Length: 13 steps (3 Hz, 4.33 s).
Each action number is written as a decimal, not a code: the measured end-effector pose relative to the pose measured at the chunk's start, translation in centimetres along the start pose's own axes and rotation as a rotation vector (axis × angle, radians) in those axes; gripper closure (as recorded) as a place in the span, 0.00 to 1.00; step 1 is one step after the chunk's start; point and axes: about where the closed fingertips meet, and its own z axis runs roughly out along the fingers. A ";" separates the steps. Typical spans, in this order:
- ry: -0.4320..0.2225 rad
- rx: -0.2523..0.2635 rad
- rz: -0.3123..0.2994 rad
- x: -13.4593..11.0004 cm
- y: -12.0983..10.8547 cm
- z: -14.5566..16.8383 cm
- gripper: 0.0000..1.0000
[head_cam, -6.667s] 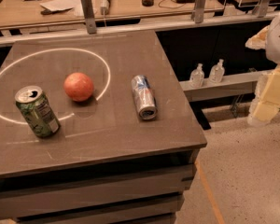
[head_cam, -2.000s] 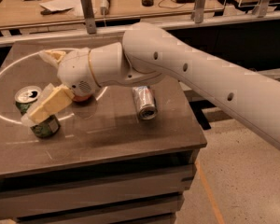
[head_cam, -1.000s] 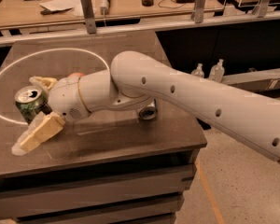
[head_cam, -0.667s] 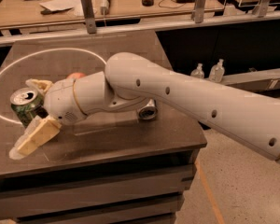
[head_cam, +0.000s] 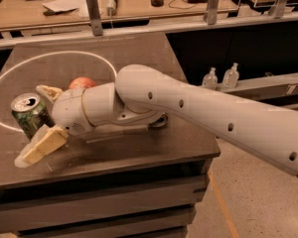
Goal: Knock green can over
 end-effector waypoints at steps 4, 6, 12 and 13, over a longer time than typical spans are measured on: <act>-0.051 0.106 0.058 0.0 -1.6 -1.1 0.66; -0.005 0.140 0.057 -0.5 -4.3 -4.2 0.61; 0.597 -0.035 -0.146 -1.8 -4.2 -14.3 0.61; 0.599 -0.037 -0.113 -1.1 -2.4 -14.5 0.60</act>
Offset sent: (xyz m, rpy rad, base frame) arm 0.0149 -0.0093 0.0013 0.0823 0.0292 -0.1093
